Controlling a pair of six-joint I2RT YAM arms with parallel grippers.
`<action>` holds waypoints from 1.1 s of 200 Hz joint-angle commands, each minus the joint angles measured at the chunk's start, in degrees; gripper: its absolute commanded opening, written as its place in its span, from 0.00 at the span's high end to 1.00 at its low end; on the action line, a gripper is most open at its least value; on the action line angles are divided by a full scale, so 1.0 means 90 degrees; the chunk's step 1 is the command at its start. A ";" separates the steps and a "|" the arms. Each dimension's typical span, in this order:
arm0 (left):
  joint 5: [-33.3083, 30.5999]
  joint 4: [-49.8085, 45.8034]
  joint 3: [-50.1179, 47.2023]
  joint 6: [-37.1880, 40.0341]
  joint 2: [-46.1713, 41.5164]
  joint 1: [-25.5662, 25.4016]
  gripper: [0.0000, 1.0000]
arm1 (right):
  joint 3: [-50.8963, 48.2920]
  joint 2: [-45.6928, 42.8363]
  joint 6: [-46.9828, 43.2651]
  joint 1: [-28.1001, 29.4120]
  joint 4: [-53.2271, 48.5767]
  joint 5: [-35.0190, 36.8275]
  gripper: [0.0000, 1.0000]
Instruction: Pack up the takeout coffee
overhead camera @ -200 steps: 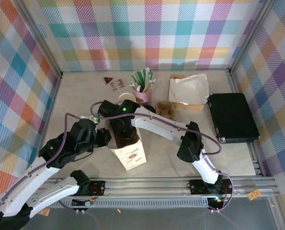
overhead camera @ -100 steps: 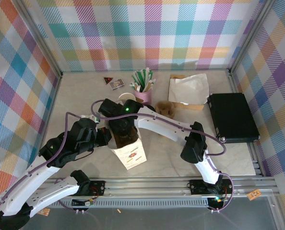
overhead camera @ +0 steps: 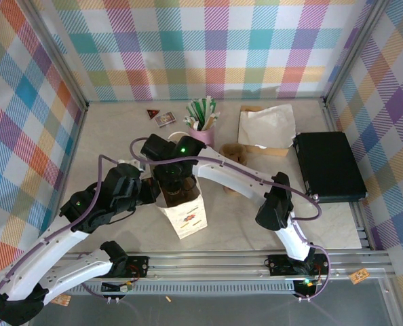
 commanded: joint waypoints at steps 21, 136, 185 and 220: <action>0.0093 -0.0030 0.0088 0.0095 0.0114 -0.0064 1.00 | -0.0282 -0.0039 -0.0288 -0.0110 0.0353 -0.0340 0.59; -0.0076 -0.0330 0.0161 0.0259 -0.0084 -0.0059 1.00 | -0.0343 0.0332 -0.0638 -0.0120 0.0467 -0.0148 0.59; -0.0039 -0.0350 0.0225 0.0291 -0.0035 -0.0060 1.00 | -0.0341 0.0345 -0.0762 -0.0120 0.0202 -0.0157 0.58; -0.0019 -0.0320 0.0213 0.0281 -0.0008 -0.0063 1.00 | -0.0422 0.0482 -0.0852 -0.0128 0.0188 -0.0276 0.58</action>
